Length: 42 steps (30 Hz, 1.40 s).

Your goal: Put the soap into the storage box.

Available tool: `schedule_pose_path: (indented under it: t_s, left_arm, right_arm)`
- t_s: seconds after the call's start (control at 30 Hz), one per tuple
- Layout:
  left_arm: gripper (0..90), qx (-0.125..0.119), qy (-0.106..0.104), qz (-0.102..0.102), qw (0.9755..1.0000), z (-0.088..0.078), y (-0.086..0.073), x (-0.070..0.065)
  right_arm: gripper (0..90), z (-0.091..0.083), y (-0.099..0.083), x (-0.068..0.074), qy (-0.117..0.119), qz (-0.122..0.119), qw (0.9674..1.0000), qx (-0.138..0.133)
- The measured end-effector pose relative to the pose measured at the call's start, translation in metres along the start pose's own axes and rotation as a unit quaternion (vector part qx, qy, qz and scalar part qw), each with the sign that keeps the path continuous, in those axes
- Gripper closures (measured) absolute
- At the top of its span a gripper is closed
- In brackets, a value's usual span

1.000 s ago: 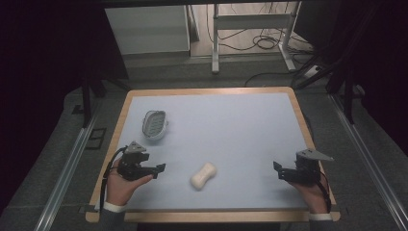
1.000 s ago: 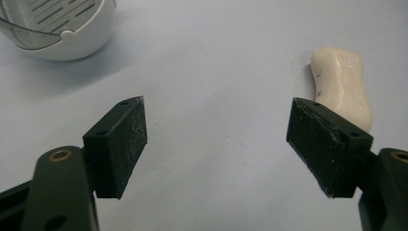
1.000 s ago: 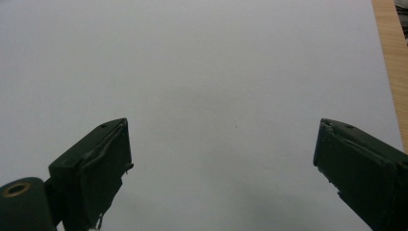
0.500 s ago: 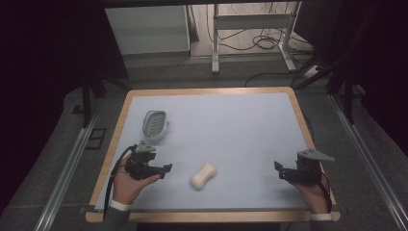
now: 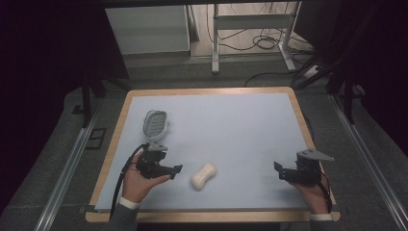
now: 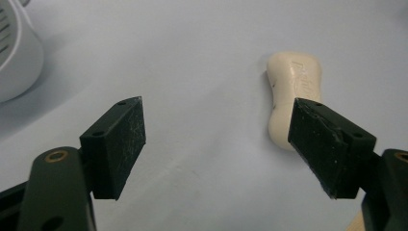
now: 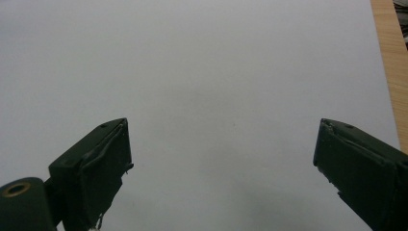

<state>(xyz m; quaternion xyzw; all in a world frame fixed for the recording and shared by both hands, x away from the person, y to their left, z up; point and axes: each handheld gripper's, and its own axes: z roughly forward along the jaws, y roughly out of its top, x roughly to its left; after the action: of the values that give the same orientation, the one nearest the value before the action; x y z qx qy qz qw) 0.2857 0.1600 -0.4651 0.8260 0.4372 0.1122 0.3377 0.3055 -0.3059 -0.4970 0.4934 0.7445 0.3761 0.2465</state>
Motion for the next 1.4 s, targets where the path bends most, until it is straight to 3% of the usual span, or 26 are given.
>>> schedule_pose_path:
  t_s: [0.57, 0.7, 1.07, 1.4]
  left_arm:
    - [20.9, 0.012, -0.009, 0.015, 0.9998, 0.011, 0.009, -0.014]
    - [21.0, 0.03, -0.005, 0.017, 0.9994, 0.017, 0.012, -0.018]
    - [21.1, 0.046, -0.017, 0.029, 0.9984, 0.034, 0.018, -0.032]
    - [21.5, 0.074, -0.025, 0.044, 0.9959, 0.055, 0.024, -0.049]
  right_arm:
    - [5.8, 0.0, 0.0, 0.001, -0.001, -0.004, 1.0, 0.003]
    - [5.8, 0.0, 0.0, 0.0, -0.001, -0.005, 1.0, 0.003]
    - [5.8, 0.001, 0.0, 0.001, 0.001, -0.006, 1.0, 0.004]
    - [5.8, 0.001, -0.001, 0.001, 0.0, -0.006, 1.0, 0.005]
